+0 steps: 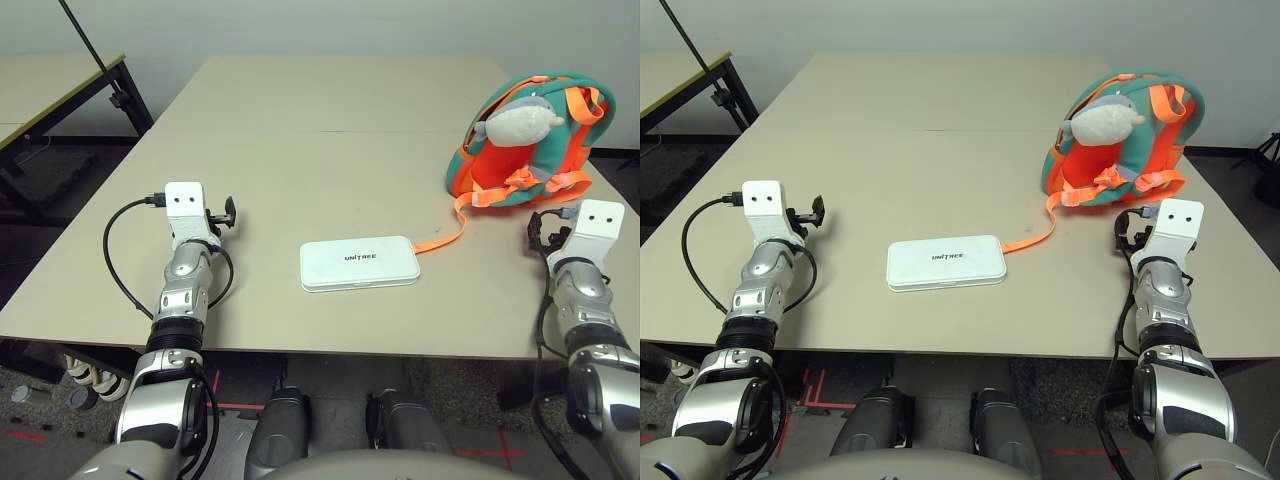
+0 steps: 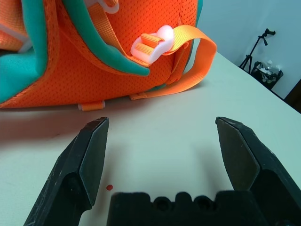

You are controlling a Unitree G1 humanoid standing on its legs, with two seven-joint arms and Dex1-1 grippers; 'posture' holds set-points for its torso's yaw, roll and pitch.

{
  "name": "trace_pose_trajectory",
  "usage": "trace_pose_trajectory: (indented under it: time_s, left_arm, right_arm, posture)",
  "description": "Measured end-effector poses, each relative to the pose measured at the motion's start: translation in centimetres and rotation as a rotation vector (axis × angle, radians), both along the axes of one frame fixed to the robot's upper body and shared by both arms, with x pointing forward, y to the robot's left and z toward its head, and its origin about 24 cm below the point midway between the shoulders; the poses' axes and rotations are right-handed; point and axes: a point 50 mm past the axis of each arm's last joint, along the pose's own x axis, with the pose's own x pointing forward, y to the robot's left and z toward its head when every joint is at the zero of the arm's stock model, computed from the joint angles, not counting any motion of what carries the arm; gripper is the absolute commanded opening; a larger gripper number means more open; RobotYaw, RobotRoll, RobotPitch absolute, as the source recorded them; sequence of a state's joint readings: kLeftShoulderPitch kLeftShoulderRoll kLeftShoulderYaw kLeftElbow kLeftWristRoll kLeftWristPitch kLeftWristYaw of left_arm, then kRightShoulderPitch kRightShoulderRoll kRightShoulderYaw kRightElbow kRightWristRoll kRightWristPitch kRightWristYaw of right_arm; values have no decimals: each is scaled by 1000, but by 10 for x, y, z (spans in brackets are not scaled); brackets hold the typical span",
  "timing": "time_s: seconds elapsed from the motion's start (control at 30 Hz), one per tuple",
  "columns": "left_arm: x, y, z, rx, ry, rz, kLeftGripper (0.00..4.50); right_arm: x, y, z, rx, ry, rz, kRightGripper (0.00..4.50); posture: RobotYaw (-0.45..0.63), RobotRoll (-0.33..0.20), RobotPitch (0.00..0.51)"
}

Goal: Put the pencil case into the backpack and zip it.

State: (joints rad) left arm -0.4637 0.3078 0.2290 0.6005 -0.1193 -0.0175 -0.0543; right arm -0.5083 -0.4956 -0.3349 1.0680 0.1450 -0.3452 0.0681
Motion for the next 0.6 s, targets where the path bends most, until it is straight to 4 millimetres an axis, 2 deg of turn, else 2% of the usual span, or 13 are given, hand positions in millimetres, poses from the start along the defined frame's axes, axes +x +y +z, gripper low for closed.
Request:
trace_pose_trajectory:
  time_s: [0.17, 0.3, 0.33, 0.43, 0.6]
  left_arm:
    - [0, 4, 1, -1, 4, 7, 4500]
    - [3, 1, 6, -58, -16, -51, 4500]
    - [6, 1, 11, -81, -33, -70, 4500]
    - [13, -4, 29, -136, -82, -186, 4500]
    - [22, -9, 57, -233, -119, -403, 4500]
  right_arm:
    - [-1, -1, 1, -7, -4, 1, 4475]
    - [-4, -1, 7, -38, -32, 32, 4475]
    - [-5, 0, 9, -47, -39, 50, 4310]
    - [-9, 3, 18, -73, -38, 150, 3564]
    - [-22, 17, 32, -119, 65, 417, 1509]
  posture:
    - [205, 0, 33]
    - [182, 0, 34]
    - [172, 0, 34]
    - [144, 0, 34]
    - [108, 0, 40]
